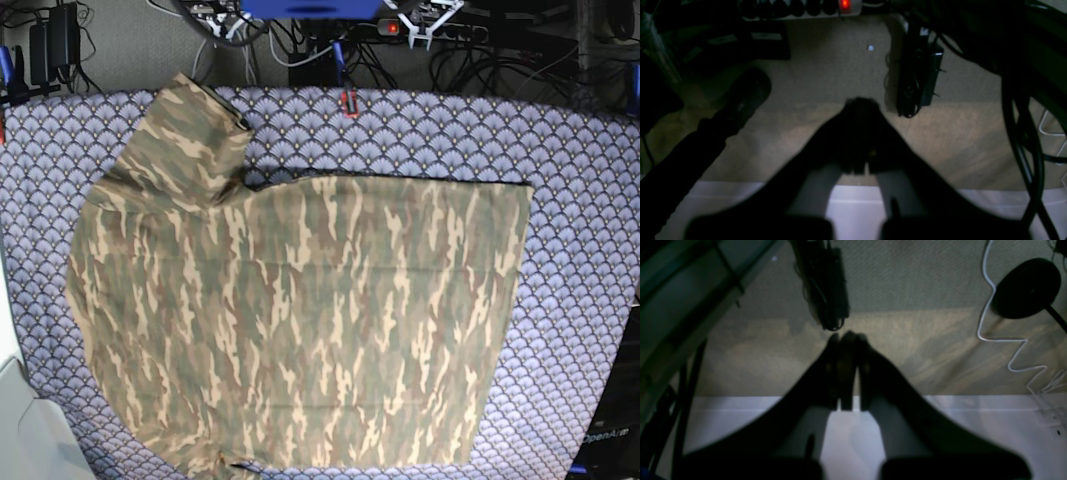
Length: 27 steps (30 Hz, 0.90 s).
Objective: Fold the T-shirt properly
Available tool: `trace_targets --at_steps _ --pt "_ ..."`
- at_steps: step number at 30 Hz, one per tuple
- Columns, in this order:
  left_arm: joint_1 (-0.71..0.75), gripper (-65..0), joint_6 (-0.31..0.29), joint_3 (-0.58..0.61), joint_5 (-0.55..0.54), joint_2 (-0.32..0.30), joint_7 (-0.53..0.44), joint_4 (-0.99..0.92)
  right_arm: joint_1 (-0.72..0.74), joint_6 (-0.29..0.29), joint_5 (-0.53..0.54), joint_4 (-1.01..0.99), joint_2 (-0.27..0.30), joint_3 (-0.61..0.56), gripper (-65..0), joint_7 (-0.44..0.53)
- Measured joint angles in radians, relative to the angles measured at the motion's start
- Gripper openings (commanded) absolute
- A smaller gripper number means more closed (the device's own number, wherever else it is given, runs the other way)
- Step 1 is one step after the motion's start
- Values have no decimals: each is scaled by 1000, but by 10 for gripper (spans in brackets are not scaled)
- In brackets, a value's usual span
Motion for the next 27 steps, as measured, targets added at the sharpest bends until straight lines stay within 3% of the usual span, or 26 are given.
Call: trace_targets --at_steps 8,16,27 --pt "-1 -649 0 0 0 1 39 6 0 0 0 0 11 -3 -650 2" --pt "-2 -649 -3 -3 -1 -2 37 10 -33 0 0 100 20 -107 -650 8" --pt "-3 -649 -3 -3 -1 2 37 11 -39 0 0 105 19 -111 -650 0"
